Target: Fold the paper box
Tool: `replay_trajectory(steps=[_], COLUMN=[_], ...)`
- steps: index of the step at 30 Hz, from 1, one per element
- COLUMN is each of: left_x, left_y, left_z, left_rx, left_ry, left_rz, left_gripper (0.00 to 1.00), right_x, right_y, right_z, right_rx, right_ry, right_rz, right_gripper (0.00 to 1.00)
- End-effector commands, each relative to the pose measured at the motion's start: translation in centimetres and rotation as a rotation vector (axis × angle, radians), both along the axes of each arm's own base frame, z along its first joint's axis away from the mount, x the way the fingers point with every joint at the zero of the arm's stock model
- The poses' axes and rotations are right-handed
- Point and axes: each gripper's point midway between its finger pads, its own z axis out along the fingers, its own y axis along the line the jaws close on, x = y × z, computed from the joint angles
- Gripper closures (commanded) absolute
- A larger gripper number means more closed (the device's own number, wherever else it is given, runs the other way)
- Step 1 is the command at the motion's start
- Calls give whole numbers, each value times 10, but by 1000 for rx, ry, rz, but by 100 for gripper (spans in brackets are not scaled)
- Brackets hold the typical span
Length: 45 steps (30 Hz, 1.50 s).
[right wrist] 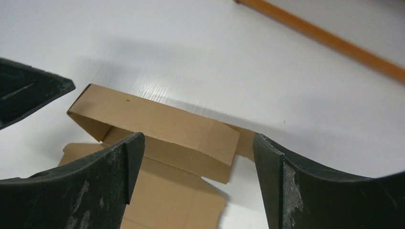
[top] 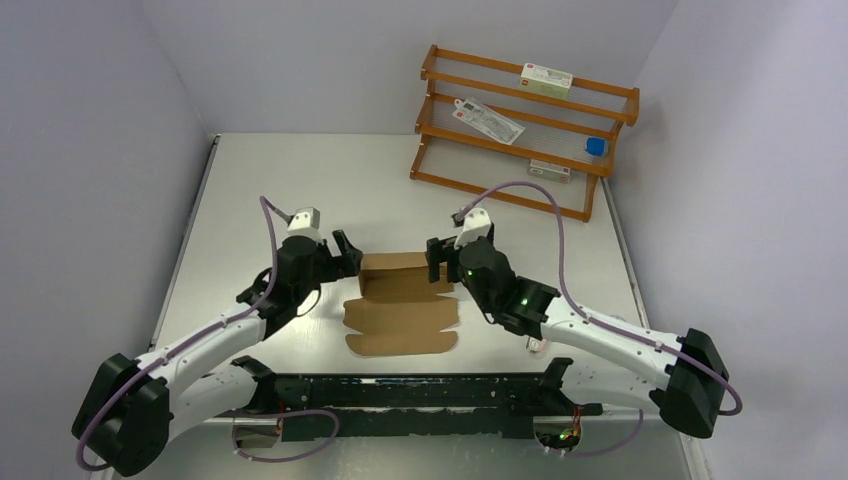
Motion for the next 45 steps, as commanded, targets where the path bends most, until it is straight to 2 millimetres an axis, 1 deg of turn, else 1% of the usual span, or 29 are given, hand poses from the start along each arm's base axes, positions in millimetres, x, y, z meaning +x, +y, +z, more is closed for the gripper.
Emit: replay_trajectory(steps=[1, 4, 6, 9, 12, 15, 18, 23, 36, 45], left_x=[2, 3, 4, 5, 5, 3, 1, -2, -6, -8], left_y=[-17, -19, -20, -23, -25, -29, -32, -38, -50, -50], left_z=[9, 5, 2, -1, -4, -6, -9, -10, -11, -12], left_rx=[-52, -49, -50, -56, -50, -59, -70, -91, -137, -138], left_ry=[25, 41, 53, 65, 80, 92, 103, 110, 126, 127], left_rz=[-89, -102, -108, -121, -137, -161, -174, -203, -254, -260], left_gripper=[2, 2, 2, 2, 2, 2, 2, 2, 2, 2], right_x=[9, 18, 24, 28, 29, 28, 26, 20, 19, 20], right_y=[0, 2, 2, 9, 15, 11, 8, 14, 23, 31], right_z=[-18, -27, -33, -40, -50, -63, -69, -80, -92, -90], right_rx=[245, 321, 343, 357, 365, 360, 381, 407, 491, 583], right_ry=[124, 166, 185, 211, 245, 267, 271, 310, 351, 374], right_rz=[-101, -119, -144, -148, -144, -175, -191, -166, -137, -88], right_gripper=[13, 15, 18, 20, 24, 27, 30, 36, 44, 53])
